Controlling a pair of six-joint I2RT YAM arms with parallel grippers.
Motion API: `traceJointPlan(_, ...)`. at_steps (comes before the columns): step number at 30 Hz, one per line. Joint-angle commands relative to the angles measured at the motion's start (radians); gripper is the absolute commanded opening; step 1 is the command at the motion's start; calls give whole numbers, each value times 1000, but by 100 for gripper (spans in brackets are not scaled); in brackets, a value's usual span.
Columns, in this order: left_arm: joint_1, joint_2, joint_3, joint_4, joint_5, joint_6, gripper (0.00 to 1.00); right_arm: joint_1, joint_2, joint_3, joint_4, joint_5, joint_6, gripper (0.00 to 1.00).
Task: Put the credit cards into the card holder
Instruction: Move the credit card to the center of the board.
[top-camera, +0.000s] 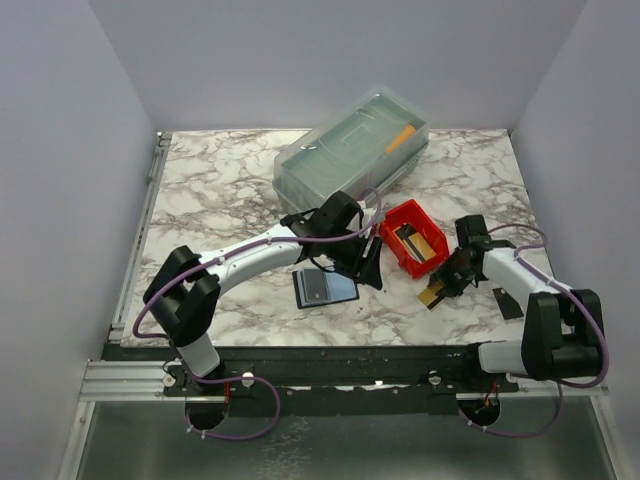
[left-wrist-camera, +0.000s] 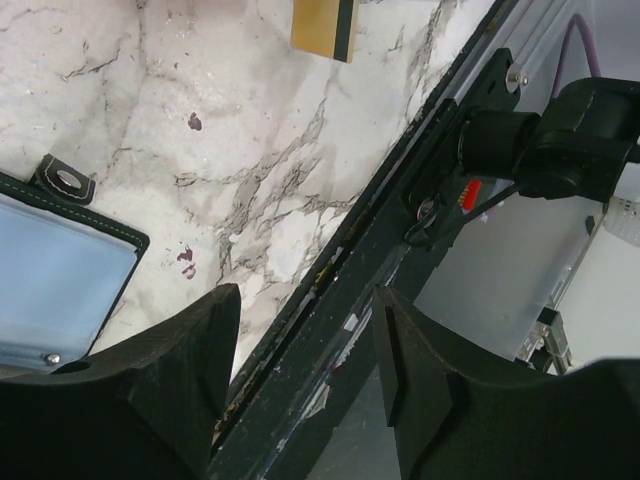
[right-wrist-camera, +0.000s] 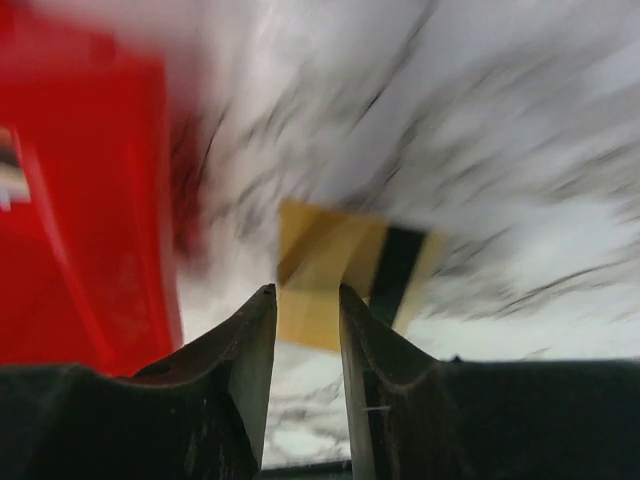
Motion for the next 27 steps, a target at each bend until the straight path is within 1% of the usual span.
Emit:
traceJointPlan(1, -5, -11, -31, 63, -1, -38, 60, 160, -33, -104, 28, -185, 145, 35)
traceJointPlan(4, -4, -2, -48, 77, -2, -51, 60, 308, -56, -149, 127, -293, 299, 35)
traceJointPlan(5, -5, 1, -52, 79, -2, -53, 60, 343, -61, -142, 145, -300, 331, 35)
traceJointPlan(7, -5, 3, -59, 82, -3, -61, 60, 356, -73, -102, 77, -222, 334, 38)
traceJointPlan(8, -5, 0, -62, 83, -4, -65, 60, 345, -85, -73, 12, -137, 319, 47)
traceJointPlan(9, -5, -2, -64, 84, -3, -70, 60, 313, -94, -48, -44, -60, 306, 53)
traceJointPlan(10, -5, -6, -65, 85, -1, -74, 60, 269, -103, -34, -83, -16, 278, 55)
traceJointPlan(14, -4, -21, -67, 87, 10, -79, 60, 67, -160, -32, -96, 19, 153, 58)
traceJointPlan(17, -4, -32, -72, 87, 9, -78, 61, -5, -148, -6, -99, 103, 70, 63)
traceJointPlan(19, -5, -30, -76, 87, 9, -80, 61, -26, -100, 24, -91, 154, 22, 63)
traceJointPlan(21, -7, -30, -80, 89, 14, -82, 61, -27, -45, 46, -71, 211, -21, 62)
traceJointPlan(23, -6, -34, -82, 90, 16, -82, 61, -27, 7, 58, -52, 230, -55, 52)
traceJointPlan(24, -6, -38, -84, 90, 14, -79, 61, -27, 32, 63, -53, 237, -61, 50)
traceJointPlan(27, -6, -53, -90, 90, 4, -72, 61, -27, 78, 48, -43, 183, -76, 46)
